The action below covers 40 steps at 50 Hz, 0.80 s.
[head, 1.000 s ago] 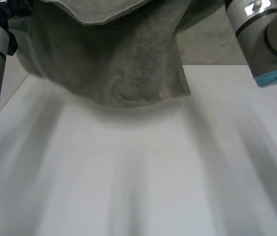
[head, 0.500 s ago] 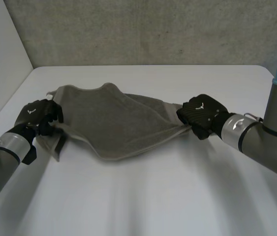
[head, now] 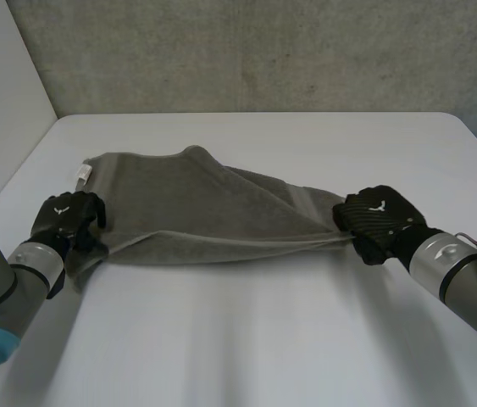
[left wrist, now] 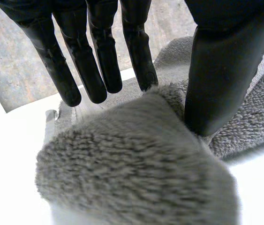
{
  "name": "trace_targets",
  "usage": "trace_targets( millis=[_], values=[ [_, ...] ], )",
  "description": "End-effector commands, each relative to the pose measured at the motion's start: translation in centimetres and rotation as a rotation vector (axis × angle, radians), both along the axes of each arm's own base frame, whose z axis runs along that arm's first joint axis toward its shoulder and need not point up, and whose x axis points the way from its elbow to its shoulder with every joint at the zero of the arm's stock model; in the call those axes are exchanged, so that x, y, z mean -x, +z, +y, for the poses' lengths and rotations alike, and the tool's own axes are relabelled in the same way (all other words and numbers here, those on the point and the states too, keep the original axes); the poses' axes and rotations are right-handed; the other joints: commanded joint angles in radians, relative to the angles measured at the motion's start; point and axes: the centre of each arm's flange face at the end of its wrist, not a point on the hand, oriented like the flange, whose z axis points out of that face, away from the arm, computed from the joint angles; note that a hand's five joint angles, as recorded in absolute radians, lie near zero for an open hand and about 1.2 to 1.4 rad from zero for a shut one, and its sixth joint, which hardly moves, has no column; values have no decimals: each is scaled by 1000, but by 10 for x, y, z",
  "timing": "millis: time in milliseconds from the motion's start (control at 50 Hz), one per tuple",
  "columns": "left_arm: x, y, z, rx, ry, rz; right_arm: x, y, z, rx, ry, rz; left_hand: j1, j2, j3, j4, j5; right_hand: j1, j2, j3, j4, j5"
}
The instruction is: Fold the towel.
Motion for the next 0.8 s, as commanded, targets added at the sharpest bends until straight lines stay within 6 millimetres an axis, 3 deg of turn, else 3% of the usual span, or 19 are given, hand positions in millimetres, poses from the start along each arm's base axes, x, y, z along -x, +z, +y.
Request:
trace_targets(
  millis=[20, 100, 200, 380, 560, 800],
  values=[
    [0, 19, 24, 1, -9, 6, 7, -4, -5, -41, -41, -54, -152, -165, -173, -164, -137, 60, 67, 54, 54, 53],
    [-2, 28, 43, -3, -10, 5, 6, -8, -2, -44, -32, -52, -304, -317, -326, -316, -289, 60, 67, 54, 54, 53],
    [-5, 35, 58, -4, -3, 2, 5, -10, -1, -45, -29, -53, -331, -344, -352, -343, -316, 60, 67, 54, 54, 53],
    [-9, 25, 74, -47, 6, -12, 4, -14, 1, -51, -24, -49, -331, -344, -353, -343, -316, 60, 67, 54, 54, 53],
    [-12, 15, 70, -59, 10, -63, 5, -15, 0, -52, -25, -49, -384, -397, -405, -396, -369, 60, 67, 54, 54, 53],
    [-13, -13, 48, -16, -26, -239, 5, -16, 1, -57, -26, -49, -384, -397, -405, -396, -369, 60, 67, 54, 54, 53]
  ],
)
